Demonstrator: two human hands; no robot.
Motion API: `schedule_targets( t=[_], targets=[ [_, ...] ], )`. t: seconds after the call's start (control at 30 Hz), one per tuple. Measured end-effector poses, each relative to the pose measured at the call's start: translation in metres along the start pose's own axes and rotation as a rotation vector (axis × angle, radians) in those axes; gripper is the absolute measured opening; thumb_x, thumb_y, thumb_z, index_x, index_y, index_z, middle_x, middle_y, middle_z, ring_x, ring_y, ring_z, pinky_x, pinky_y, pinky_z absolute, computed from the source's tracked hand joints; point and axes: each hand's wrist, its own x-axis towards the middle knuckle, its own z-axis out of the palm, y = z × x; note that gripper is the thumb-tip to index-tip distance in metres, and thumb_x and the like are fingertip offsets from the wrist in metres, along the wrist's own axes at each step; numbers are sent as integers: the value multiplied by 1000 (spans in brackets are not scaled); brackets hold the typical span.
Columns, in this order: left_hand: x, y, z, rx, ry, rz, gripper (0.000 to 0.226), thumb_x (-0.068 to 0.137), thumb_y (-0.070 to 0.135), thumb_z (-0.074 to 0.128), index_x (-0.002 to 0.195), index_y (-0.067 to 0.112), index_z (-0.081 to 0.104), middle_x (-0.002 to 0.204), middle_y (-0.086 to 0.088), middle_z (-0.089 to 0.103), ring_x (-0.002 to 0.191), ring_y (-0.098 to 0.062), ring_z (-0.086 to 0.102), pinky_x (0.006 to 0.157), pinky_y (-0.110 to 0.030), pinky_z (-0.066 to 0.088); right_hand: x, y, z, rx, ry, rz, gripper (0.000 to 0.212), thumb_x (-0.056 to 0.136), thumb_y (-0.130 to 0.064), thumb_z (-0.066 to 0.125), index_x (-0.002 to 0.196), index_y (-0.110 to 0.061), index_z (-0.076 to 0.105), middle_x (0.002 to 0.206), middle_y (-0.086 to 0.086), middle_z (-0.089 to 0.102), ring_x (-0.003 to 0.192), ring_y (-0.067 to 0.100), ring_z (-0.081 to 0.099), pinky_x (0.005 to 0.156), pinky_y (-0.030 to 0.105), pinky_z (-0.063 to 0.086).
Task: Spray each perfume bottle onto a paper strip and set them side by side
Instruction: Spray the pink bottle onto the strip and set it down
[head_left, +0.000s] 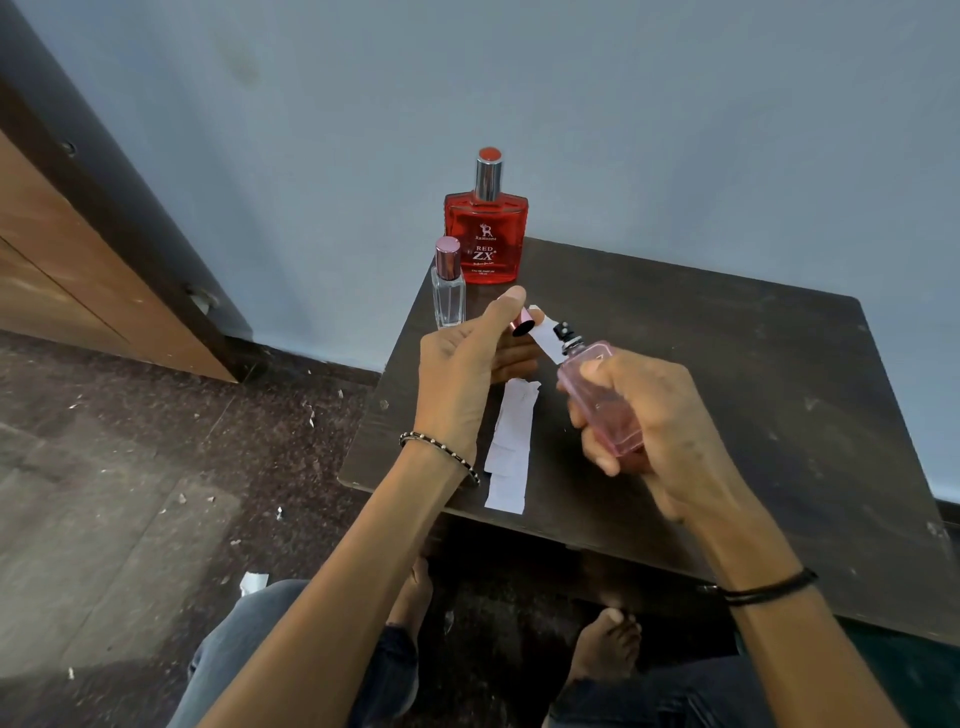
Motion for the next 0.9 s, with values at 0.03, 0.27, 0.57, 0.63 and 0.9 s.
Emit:
schedule_targets(
  t=[0.03, 0.27, 0.57, 0.63, 0.9],
  targets=[
    [0, 0, 0, -3, 4, -2, 33, 93, 31, 69, 96, -1, 76, 99, -21, 77, 93, -39, 74, 90, -48, 60, -1, 0, 1, -18, 6, 17, 26, 96, -28, 57, 86, -6, 67, 60, 0, 61, 37, 13, 47, 37, 22, 37],
    [-1, -2, 0, 8, -24, 30, 33, 94, 29, 67, 100, -2, 78, 97, -17, 78, 72, -14, 72, 68, -22, 60, 0, 3, 5, -70, -49, -7, 31, 92, -37, 63, 94, -7, 70, 59, 10, 69, 40, 26, 51, 34, 22, 43],
    [3, -4, -1, 51, -53, 44, 28, 94, 30, 66, 94, 6, 80, 94, -7, 81, 87, -17, 76, 78, -25, 61, 0, 3, 9, 220, -87, 73, 32, 83, -28, 69, 111, -12, 71, 97, 14, 79, 85, 29, 79, 70, 23, 63],
    [5, -3, -3, 54, -47, 38, 31, 94, 31, 66, 100, 3, 79, 98, -10, 80, 91, -24, 75, 85, -32, 60, -2, 2, 11, 296, -99, 84, 27, 82, -26, 69, 105, -12, 72, 97, 16, 79, 86, 29, 79, 67, 21, 62],
    [1, -4, 1, 18, -47, 73, 37, 95, 37, 65, 98, 4, 80, 100, -16, 78, 92, -32, 73, 89, -39, 59, 0, 2, 7, 325, -81, 100, 40, 82, -27, 70, 118, -9, 64, 102, 15, 79, 92, 28, 78, 64, 23, 63]
  ],
)
